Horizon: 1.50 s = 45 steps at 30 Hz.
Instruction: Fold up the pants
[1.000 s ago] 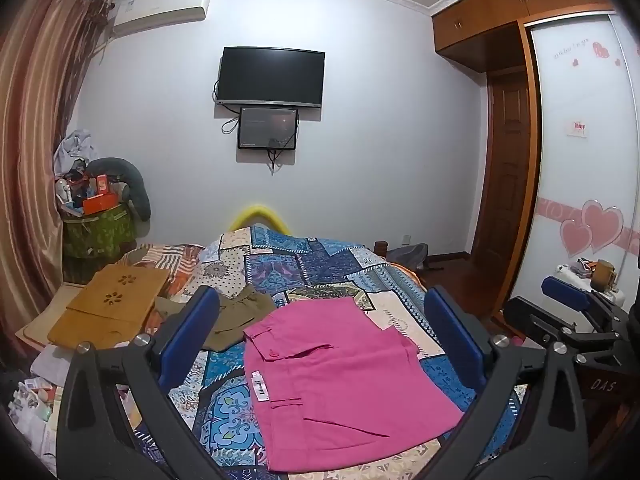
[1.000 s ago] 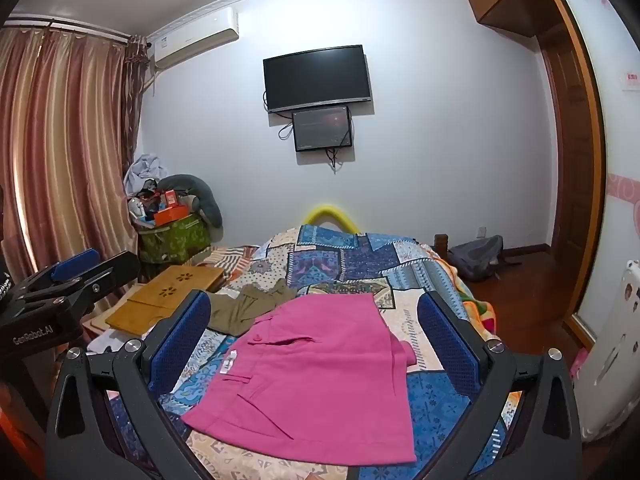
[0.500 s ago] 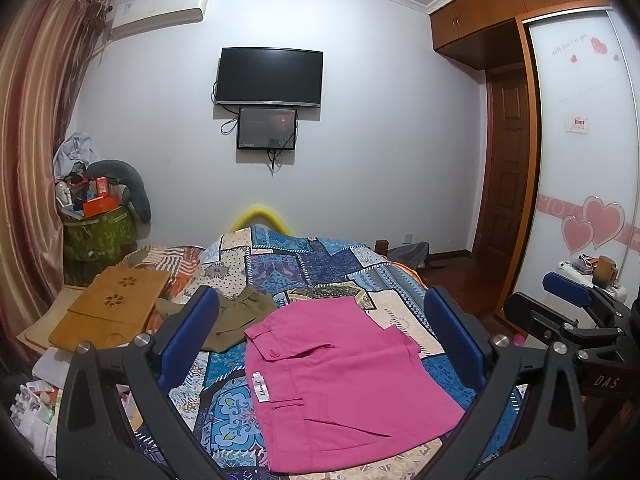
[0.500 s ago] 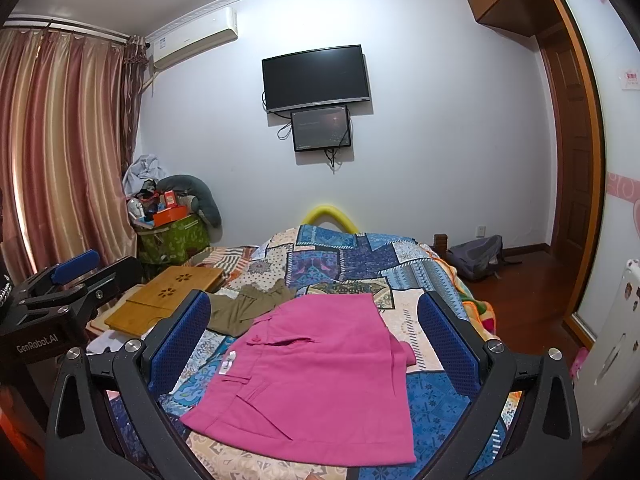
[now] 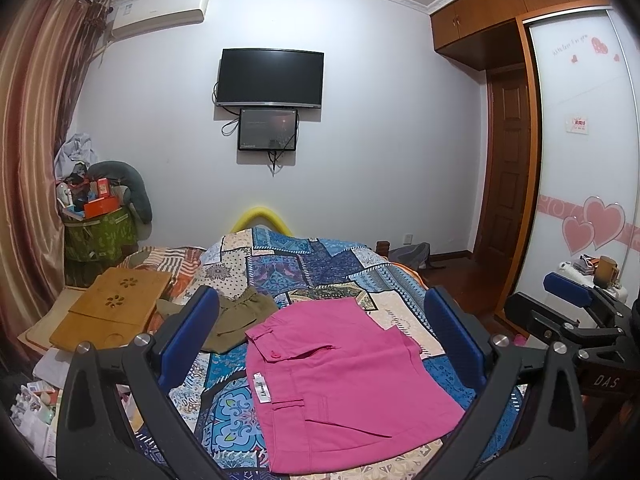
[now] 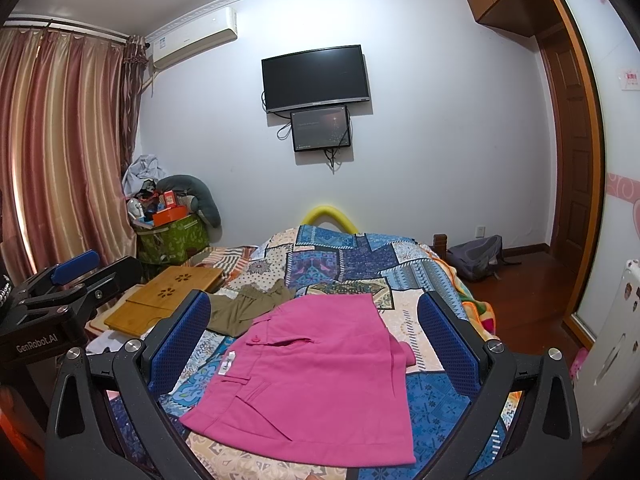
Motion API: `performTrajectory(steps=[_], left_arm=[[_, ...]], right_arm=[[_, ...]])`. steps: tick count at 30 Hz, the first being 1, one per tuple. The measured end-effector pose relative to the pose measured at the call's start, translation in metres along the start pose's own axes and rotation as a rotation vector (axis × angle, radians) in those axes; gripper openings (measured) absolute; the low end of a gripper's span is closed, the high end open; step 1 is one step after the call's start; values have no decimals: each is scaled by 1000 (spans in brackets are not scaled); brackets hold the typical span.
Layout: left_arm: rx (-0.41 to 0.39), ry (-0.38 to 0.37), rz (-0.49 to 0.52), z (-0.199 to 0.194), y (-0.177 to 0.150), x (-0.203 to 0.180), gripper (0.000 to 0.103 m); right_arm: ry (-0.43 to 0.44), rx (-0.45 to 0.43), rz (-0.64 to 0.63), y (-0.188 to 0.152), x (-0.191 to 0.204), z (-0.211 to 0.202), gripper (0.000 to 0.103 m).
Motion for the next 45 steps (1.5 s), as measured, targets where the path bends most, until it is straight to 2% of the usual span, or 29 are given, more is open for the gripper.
performTrajectory(steps=[31, 39, 42, 45], left_arm=[[-2, 5, 23, 3, -5, -5, 103], [64, 12, 12, 33, -12, 4, 103], [113, 10, 5, 53, -19, 12, 103], [156, 48, 7, 78, -29, 21, 103]], right_arm=[[-4, 6, -4, -3, -3, 3, 103], [-6, 39, 15, -13, -7, 18, 103], [-18, 78, 28, -21, -13, 33, 103], [-56, 124, 21, -30, -24, 52, 103]])
Point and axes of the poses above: each gripper's, at about its wrist camera, not at the fingertips, and z roughly the way its jaws point, x to its left, y to its top, the point moved 4 cm from there along z, roughly the way its jaws point, and after that the axes turned 5 degrees about -z, right-handed, at the moved point
